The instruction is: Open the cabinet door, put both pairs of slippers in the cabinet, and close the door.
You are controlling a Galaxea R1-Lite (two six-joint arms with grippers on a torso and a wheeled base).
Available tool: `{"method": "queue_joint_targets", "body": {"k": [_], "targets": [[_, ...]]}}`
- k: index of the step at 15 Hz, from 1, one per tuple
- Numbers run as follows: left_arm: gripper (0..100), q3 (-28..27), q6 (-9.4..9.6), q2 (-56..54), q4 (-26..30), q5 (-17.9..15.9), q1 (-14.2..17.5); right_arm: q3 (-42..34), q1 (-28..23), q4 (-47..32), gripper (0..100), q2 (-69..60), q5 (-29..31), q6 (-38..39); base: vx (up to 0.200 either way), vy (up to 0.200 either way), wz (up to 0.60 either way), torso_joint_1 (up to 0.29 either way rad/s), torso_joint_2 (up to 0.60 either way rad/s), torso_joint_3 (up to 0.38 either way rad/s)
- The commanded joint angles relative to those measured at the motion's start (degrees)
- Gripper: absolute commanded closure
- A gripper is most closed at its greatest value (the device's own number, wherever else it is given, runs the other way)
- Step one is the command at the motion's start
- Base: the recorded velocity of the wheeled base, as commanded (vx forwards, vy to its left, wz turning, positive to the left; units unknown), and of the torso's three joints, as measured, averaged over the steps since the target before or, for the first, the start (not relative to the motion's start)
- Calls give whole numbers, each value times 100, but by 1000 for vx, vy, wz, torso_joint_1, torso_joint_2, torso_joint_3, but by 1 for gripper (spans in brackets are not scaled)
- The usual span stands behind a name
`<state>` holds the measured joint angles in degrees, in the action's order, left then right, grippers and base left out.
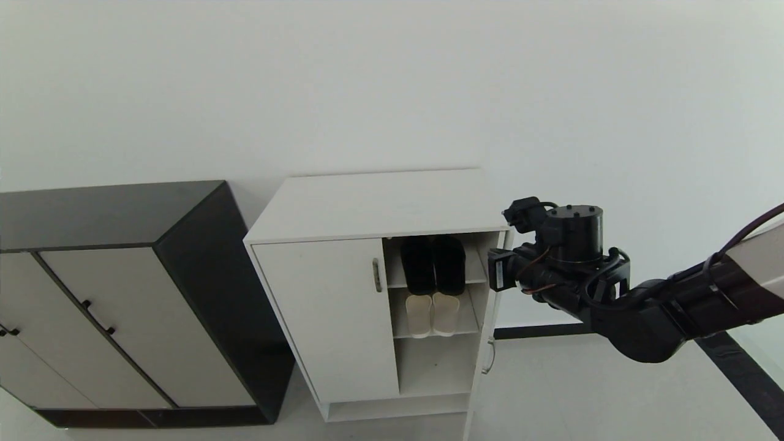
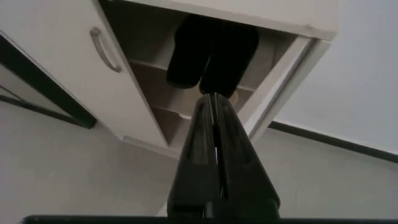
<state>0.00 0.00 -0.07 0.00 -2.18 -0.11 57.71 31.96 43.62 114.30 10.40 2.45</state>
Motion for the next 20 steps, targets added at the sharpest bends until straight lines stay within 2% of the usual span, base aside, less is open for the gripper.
{"method": "queue_joint_targets", "body": {"k": [1,7,10,14,20], "targets": [[100,0,0,7,0,-2,2,-76,-6,94,100,-66,-3,-17,0,0,0,0,0,0],[100,0,0,7,0,-2,2,-181,-129,121,100,-83,-205,-25,0,0,0,0,0,0],[100,0,0,7,0,-2,2,-709,-481,121,100,-488,-1462,-52,0,0,0,0,0,0],[100,0,0,7,0,-2,2,-1166,-867,103,100,-470,-2675,-623,0,0,0,0,0,0],[100,0,0,7,0,-2,2,-1157,-815,94,100,128,-2719,-684,0,0,0,0,0,0]]}}
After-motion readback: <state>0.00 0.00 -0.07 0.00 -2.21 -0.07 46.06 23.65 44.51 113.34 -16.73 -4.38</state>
